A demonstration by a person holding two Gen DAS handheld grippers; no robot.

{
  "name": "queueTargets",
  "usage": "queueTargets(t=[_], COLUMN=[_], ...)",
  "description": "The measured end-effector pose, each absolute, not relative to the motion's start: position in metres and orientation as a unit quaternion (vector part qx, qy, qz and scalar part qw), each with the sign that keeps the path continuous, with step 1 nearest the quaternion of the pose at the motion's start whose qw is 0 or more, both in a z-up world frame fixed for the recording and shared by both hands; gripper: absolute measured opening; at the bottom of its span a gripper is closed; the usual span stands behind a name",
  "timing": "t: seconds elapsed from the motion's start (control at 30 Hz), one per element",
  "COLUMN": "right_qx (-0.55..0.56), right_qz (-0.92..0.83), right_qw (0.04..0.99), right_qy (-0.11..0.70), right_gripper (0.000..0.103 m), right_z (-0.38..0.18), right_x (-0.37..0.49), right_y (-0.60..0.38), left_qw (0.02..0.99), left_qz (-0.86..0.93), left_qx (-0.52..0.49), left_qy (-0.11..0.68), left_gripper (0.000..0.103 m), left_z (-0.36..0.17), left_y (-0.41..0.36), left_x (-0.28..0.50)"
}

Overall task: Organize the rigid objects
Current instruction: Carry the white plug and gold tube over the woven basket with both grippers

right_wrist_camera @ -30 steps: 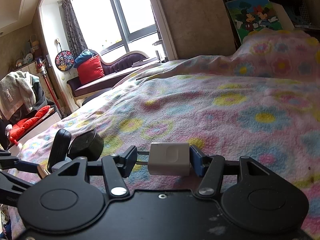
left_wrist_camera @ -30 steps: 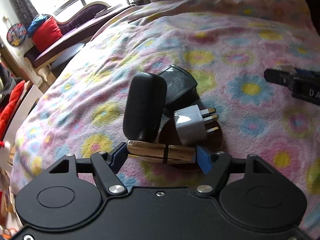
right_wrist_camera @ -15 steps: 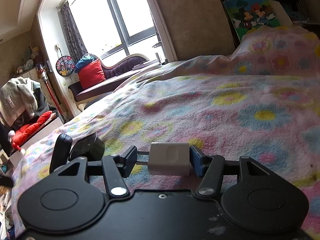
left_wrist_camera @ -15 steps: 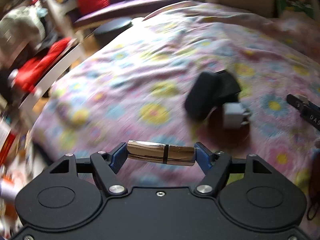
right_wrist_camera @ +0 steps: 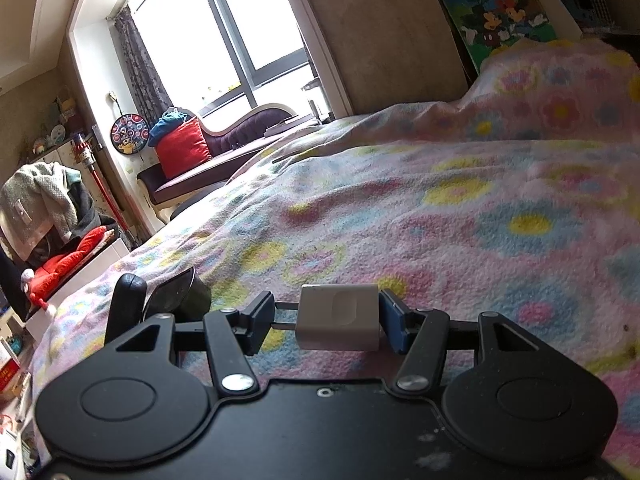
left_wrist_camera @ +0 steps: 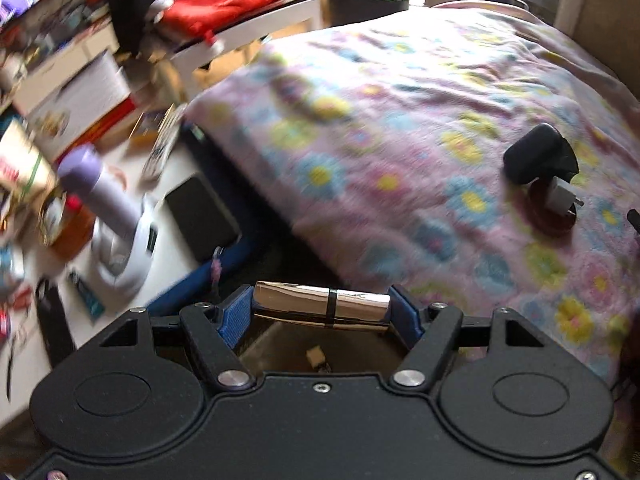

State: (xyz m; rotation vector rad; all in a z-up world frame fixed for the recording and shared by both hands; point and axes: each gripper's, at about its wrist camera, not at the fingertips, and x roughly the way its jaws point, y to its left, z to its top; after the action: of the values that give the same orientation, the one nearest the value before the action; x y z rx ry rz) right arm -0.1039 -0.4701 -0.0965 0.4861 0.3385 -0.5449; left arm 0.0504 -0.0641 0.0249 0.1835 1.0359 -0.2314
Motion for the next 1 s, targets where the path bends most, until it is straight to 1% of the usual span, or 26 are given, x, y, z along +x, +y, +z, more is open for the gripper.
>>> queueTargets(t=[0.1, 0.27, 0.37, 0.47, 0.6, 0.8, 1.0], right_qx=[0.229, 0.181, 0.185, 0.182, 0.151, 0.178, 0.189], right_qz=[-0.273, -0.306, -0.311, -0.291, -0.243, -0.127, 0.000], right_qw=[0.917, 0.909, 0.904, 0.909, 0.926, 0.936, 0.919], right_qy=[0.177, 0.217, 0.228, 0.237, 0.246, 0.277, 0.346], right_gripper=[0.057, 0.056, 0.055, 0.055, 0.054, 0.054, 0.054], right_z=[-0.094, -0.086, -0.073, -0.057, -0.040, -0.026, -0.028], right_x=[-0.100, -0.087, -0.089, -0.095, -0.098, -0.095, -0.083], right_y=[-0.468, -0.454, -0.443, -0.420, -0.371, -0.303, -0.235], left_qw=[0.858, 0.862, 0.867, 0.857, 0.828, 0.830, 0.822], left_qz=[-0.108, -0.104, -0.101, -0.104, -0.124, -0.110, -0.096], left_qx=[0.067, 0.050, 0.061, 0.069, 0.057, 0.051, 0.027], left_qy=[0.498, 0.494, 0.484, 0.500, 0.544, 0.544, 0.560], left_gripper=[0.068, 0.068, 0.068, 0.068, 0.068, 0.068, 0.068], left_z=[0.025, 0.027, 0.024, 0.011, -0.007, -0.010, -0.016], left_y=[-0.046, -0.028, -0.024, -0.020, -0.013, -0.001, 0.013], left_x=[0.043, 0.037, 0.031, 0.029, 0.031, 0.028, 0.032])
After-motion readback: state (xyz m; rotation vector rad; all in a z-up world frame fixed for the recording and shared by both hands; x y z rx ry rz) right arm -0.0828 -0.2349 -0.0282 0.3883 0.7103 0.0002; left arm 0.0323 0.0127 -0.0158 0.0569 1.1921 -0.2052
